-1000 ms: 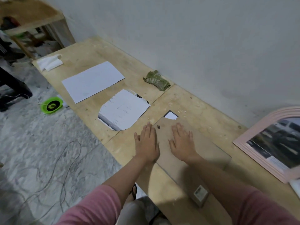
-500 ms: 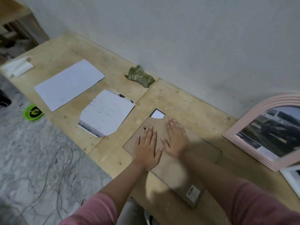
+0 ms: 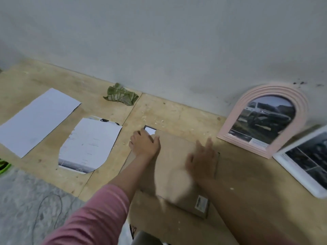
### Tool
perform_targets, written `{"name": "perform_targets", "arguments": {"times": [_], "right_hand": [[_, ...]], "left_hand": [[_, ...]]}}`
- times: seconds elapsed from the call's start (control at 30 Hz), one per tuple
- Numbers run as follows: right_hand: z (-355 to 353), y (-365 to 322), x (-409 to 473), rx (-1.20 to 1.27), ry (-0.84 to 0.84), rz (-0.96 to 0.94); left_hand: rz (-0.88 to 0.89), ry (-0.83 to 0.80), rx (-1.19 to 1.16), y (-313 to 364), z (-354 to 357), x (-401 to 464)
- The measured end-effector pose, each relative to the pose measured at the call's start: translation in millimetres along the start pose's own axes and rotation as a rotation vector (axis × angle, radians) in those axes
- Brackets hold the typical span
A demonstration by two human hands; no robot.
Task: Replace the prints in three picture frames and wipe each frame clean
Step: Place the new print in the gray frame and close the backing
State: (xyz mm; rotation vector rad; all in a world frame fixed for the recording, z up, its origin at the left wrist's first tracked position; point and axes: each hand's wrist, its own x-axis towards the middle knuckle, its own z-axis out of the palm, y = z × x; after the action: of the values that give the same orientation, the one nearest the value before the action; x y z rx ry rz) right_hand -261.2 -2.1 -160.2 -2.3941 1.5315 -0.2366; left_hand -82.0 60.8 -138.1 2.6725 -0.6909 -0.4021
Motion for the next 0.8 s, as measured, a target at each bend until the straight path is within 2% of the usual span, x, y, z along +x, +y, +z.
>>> {"name": "perform_targets", "arguments": {"times": [0.1,0.17,0.3,0.47,0.57,0.8], "right_hand": [[-12,15,-12,0.122,0.103,0.331],[-19,15,-11,0.221,0.067,0.543],[-27,20,-2,0.346,0.045,0.755],[-49,34,10,0.774,0.113,0.728],[-57,34,17,0.820,0.095,0.698],[-52,35,18,0.902,0.235,0.610]], "left_hand": [[-0.044,-0.040,0.012,11,-2,7],[-0.096,-0.086,-0.019,14,-5,13],[-0.178,-0.178,-0.085,16,-15,25],[-0.111,-0.217,-0.246,27,-38,38],[-0.076,-0.179,-0.310,31,-45,38],[-0.086,-0.081,-0.399,31,-49,23]]}}
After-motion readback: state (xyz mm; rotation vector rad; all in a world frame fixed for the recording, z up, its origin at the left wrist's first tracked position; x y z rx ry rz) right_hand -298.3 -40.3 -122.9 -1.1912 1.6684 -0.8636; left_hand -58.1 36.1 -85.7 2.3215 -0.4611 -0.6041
